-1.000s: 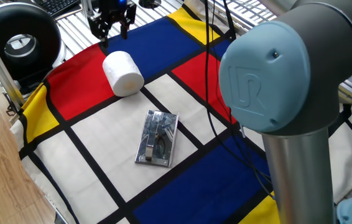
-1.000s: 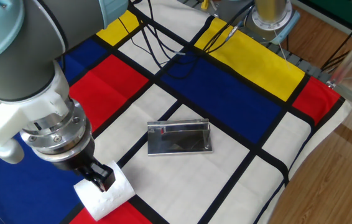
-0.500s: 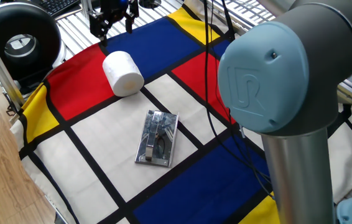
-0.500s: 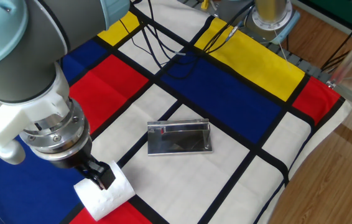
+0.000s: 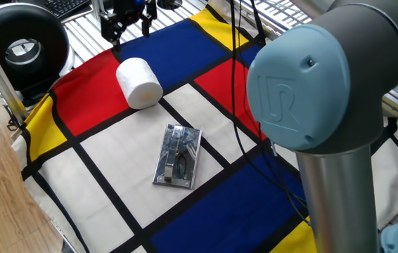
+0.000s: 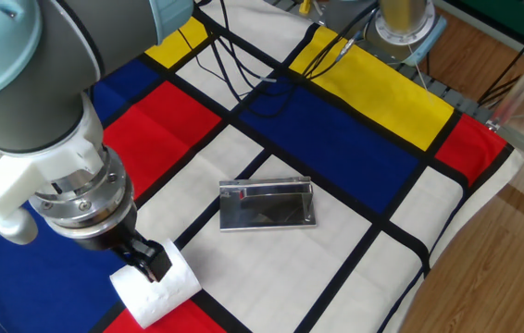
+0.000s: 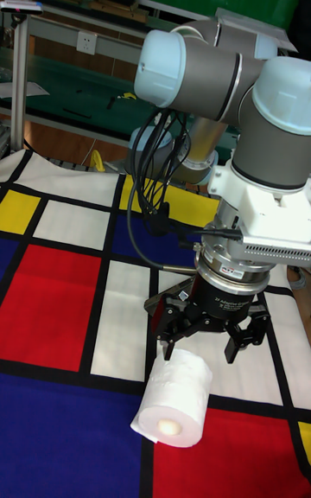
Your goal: Put the toilet paper on its holder
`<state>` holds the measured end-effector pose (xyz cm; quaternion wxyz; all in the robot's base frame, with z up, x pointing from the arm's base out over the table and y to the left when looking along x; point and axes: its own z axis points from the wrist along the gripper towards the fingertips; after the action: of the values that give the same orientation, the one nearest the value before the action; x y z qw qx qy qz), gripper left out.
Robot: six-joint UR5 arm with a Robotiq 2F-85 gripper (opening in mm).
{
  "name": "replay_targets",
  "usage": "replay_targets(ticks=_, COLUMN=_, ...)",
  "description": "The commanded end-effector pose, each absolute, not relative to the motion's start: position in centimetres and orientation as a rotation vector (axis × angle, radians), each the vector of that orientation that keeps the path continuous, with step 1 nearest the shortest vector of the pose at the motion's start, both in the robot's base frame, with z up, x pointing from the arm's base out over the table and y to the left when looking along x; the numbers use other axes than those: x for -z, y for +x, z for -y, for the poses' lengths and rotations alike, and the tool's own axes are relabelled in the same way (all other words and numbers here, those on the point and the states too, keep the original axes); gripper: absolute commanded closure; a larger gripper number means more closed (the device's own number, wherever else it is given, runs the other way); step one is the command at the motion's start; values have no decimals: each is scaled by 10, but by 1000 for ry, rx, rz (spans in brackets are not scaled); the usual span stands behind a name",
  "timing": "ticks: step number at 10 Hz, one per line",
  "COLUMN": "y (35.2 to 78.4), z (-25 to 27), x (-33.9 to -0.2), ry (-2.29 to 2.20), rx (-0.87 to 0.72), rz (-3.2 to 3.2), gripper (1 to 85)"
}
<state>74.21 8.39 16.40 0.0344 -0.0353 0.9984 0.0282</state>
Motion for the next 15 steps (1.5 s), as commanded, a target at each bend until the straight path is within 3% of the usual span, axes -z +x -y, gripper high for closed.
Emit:
replay_targets(ticks=1, y=745, z=-84, x=-166, ry=-76, rx=-94, rz=-3057, gripper=30)
replay_targets(ticks=6, y=740, z=-88, x=-165, ry=-109, rx=-118, rz=-3074, gripper=70)
replay_targets(ticks=15, y=744, z=-92, x=-162, ry=-114, rx=-128, rz=-3076, gripper=63)
